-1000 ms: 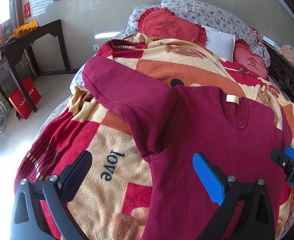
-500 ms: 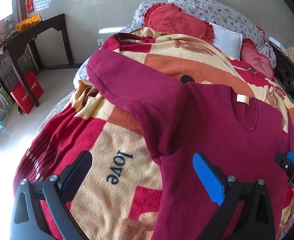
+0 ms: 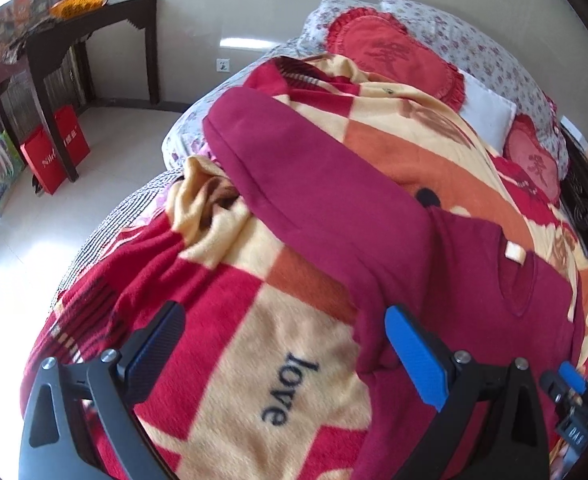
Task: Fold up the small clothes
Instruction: 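Grasp the maroon sleeve with the left gripper and lift it up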
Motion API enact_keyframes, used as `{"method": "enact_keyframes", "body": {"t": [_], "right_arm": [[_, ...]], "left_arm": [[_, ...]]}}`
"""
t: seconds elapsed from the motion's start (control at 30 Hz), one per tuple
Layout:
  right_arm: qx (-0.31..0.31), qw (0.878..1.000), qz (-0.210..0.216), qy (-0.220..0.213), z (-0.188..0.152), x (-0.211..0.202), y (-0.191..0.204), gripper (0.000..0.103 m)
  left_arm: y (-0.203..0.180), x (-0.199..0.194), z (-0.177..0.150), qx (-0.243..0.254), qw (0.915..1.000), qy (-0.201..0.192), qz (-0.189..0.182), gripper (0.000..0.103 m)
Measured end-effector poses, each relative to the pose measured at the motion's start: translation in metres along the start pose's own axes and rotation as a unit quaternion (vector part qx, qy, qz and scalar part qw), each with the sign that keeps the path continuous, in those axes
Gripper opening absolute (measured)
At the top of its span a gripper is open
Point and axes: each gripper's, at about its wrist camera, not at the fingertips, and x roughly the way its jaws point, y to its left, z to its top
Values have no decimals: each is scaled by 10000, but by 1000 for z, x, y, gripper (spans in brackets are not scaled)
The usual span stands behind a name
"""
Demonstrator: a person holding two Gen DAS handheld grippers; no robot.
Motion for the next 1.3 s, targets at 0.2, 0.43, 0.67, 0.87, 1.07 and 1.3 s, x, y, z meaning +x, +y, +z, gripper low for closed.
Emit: {"method": "enact_keyframes", "body": {"t": [0.2,0.43,0.67,0.87,1.07,1.3], "right_arm": [[-90,9999,73,110,-1,7,6,64],[-59,9997,176,185,-4,11,8,64],[-206,9993,101,297,1,16,16,64],[-216,9988,126,429,-1,24,18,64],[-90,9990,216,384,-3,21,13,64],[-42,9989,381,275,-4,7,10,64]], "left_arm": [[38,19,48,-667,9968,108,-426,98],[83,69,105,-1512,9878,62,-373,98],[104,125,126,-1930,9754,386,-998,68],[101,126,131,-1818,9757,219,-1202,11],[90,61,143,-1213,9799,-385,-1539,8],[40,-20,139,-516,9771,-741,-1928,7]]}}
